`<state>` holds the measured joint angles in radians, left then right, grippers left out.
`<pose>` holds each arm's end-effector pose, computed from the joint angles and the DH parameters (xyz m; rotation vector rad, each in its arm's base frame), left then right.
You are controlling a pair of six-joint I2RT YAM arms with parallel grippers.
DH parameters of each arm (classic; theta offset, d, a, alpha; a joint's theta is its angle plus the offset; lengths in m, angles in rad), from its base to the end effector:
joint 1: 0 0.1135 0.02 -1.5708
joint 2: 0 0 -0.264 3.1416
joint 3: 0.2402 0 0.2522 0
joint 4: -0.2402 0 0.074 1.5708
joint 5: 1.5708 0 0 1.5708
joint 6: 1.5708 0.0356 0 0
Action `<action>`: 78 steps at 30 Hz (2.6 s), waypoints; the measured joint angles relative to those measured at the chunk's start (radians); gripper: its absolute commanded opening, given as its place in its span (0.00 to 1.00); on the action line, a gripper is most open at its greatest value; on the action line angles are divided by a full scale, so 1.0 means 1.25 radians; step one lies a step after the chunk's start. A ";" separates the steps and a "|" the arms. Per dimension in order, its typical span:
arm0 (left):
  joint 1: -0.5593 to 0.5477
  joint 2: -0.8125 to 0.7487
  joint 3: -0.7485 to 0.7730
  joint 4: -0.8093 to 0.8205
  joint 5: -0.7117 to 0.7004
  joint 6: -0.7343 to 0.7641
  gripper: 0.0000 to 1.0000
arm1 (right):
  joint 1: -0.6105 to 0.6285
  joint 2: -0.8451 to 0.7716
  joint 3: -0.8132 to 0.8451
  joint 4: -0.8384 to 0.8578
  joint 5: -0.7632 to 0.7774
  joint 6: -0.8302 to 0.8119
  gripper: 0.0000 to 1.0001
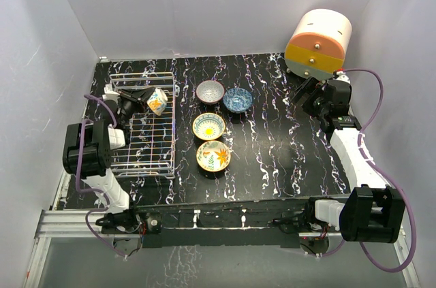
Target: Load the bowls into the dish rack
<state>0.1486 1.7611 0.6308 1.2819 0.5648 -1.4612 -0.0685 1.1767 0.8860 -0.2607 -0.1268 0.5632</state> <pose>0.3307 0.0302 0.1925 -0.7473 1.4386 -1.4442 0.2633 -0.0136 0.2873 0.5941 2.0632 0.4257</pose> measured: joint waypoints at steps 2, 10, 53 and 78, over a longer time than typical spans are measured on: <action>0.000 0.024 0.014 -0.011 0.004 -0.004 0.00 | 0.000 0.000 0.000 0.000 0.000 0.000 0.94; 0.000 0.014 0.077 -0.121 0.021 0.038 0.00 | 0.000 0.000 0.000 0.000 0.003 0.000 0.94; 0.014 -0.058 0.280 -0.874 -0.146 0.411 0.97 | 0.000 -0.006 0.000 -0.001 0.009 0.000 0.95; -0.001 -0.148 0.485 -1.266 -0.273 0.718 0.97 | 0.000 -0.021 -0.012 -0.003 0.006 0.003 0.95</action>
<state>0.1471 1.5764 1.2373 -0.3000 0.2234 -0.5636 -0.0685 1.1507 0.8707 -0.2649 -0.1196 0.5674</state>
